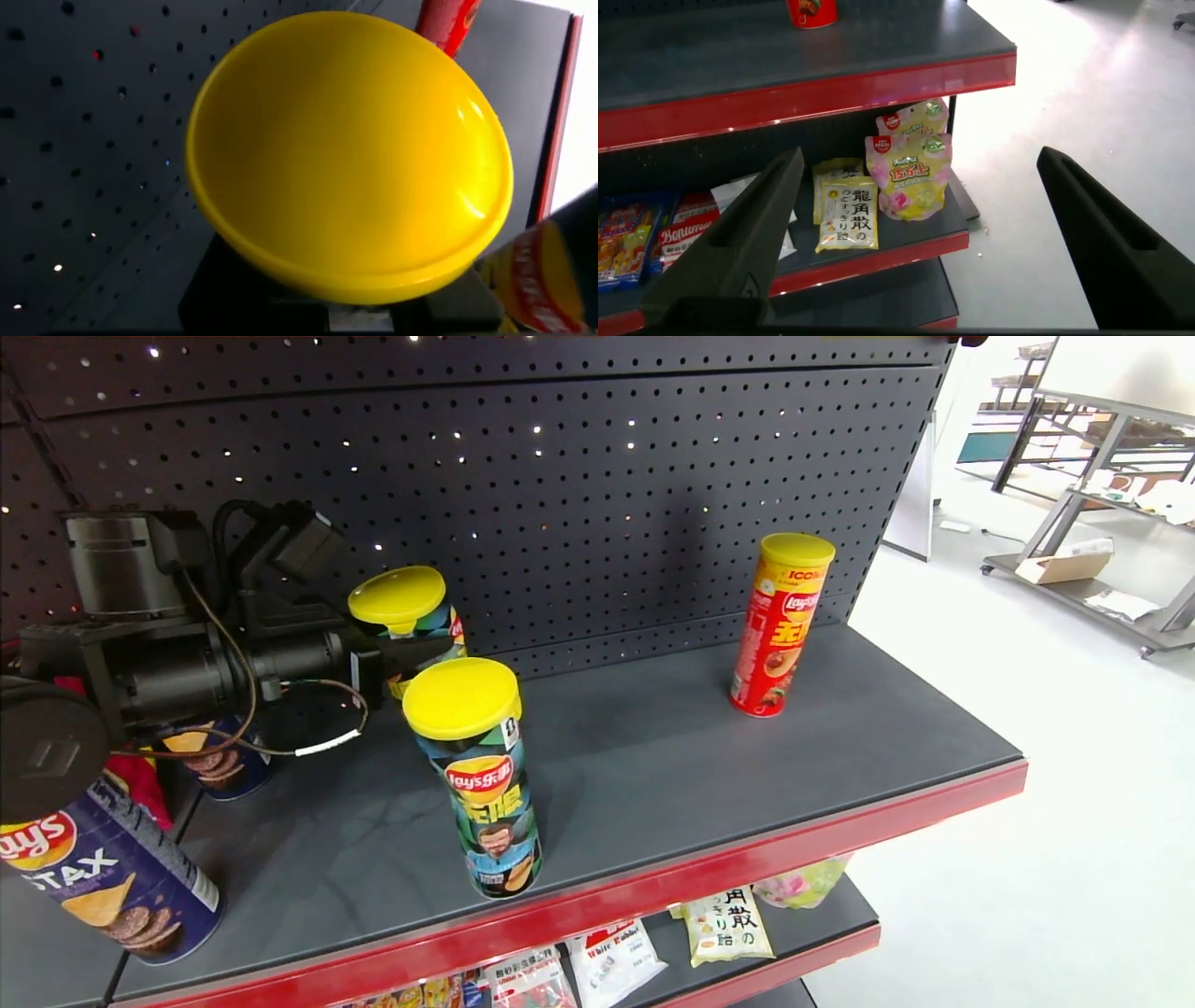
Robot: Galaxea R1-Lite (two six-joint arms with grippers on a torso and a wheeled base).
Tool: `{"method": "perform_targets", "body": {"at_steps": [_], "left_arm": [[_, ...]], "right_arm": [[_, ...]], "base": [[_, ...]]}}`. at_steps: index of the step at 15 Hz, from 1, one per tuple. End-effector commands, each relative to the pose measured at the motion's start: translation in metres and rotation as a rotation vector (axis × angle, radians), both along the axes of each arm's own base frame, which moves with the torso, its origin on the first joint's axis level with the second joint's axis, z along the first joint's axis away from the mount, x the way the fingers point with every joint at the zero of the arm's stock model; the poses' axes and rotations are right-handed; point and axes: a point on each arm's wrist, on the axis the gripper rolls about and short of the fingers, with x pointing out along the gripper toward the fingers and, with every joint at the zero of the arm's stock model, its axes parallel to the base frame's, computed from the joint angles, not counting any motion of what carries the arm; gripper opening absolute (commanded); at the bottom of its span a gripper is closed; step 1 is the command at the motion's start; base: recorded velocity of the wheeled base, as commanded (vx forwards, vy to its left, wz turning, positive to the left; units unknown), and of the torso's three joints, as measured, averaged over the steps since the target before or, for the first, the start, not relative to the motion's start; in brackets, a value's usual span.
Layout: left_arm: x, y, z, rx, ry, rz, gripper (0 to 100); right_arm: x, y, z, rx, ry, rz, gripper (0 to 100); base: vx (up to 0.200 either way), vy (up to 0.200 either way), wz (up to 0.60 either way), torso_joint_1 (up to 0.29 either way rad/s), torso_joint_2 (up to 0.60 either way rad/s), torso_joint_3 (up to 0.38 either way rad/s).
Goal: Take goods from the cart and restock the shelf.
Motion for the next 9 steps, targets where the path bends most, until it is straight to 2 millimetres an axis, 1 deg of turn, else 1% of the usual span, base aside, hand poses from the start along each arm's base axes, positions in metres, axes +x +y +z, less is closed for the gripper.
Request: {"method": "perform_targets", "body": {"at_steps": [1, 5, 9], "left_arm": [[0.009, -0.002, -0.010, 0.003, 0.016, 0.000, 0], [0.017, -0.006, -0.015, 0.003, 0.013, -0.009, 0], [0.025, -0.011, -0.015, 0.001, 0.003, -0.020, 0]], "right_arm": [[0.000, 0.000, 0.000, 0.000, 0.000, 0.000, 100], [0.000, 0.000, 0.000, 0.000, 0.000, 0.000, 100], [0.000, 0.000, 0.000, 0.000, 0.000, 0.000, 100]], "base": [[0.000, 0.000, 0.00, 0.000, 0.00, 0.000], [0.000, 0.000, 0.00, 0.000, 0.00, 0.000], [0.000, 0.000, 0.00, 0.000, 0.00, 0.000]]}}
